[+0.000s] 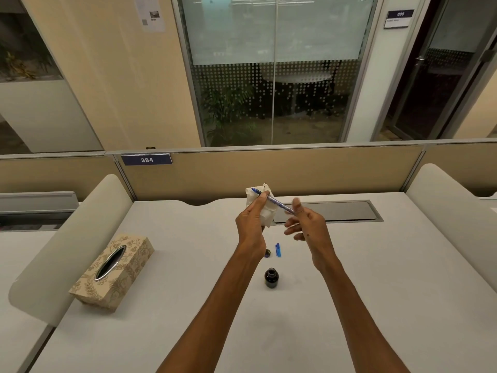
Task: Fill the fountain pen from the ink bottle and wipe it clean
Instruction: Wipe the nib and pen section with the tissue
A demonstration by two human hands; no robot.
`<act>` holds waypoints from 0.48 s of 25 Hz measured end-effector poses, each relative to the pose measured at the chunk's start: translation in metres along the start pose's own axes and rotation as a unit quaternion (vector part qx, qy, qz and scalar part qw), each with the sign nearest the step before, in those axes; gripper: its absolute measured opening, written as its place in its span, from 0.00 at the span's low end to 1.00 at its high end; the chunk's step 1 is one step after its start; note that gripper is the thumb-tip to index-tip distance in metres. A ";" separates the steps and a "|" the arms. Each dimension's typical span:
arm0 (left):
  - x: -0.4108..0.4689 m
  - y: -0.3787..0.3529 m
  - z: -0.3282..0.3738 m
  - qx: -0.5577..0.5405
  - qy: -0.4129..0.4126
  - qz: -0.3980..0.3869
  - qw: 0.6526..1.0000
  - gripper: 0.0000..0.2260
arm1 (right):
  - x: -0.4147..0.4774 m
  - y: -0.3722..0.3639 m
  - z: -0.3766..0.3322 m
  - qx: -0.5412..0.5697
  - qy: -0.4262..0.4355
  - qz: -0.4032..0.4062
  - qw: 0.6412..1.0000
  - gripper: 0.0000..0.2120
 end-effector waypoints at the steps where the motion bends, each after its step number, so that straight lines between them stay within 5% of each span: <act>1: 0.000 0.000 0.000 -0.002 -0.001 -0.001 1.000 0.14 | -0.001 0.001 -0.004 0.004 0.034 -0.001 0.999 0.12; 3: 0.000 0.002 -0.001 0.002 -0.001 -0.003 1.000 0.14 | -0.004 0.002 -0.011 0.009 0.079 0.008 0.997 0.08; 8: 0.000 -0.002 0.000 0.010 -0.010 -0.020 1.000 0.12 | -0.004 -0.008 0.000 -0.019 0.017 -0.010 1.000 0.18; 12: 0.003 0.001 -0.001 0.010 -0.012 -0.016 1.000 0.12 | -0.006 -0.002 -0.019 -0.076 0.145 0.028 0.986 0.10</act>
Point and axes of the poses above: each hand's wrist, its own x-axis towards the middle knuckle, its own y-axis out of the back of the hand, z = x × y, the point moved 9 cm from there along x, towards the middle knuckle, and after that the axes turned 6 degrees about -x, right-handed, at the moved point
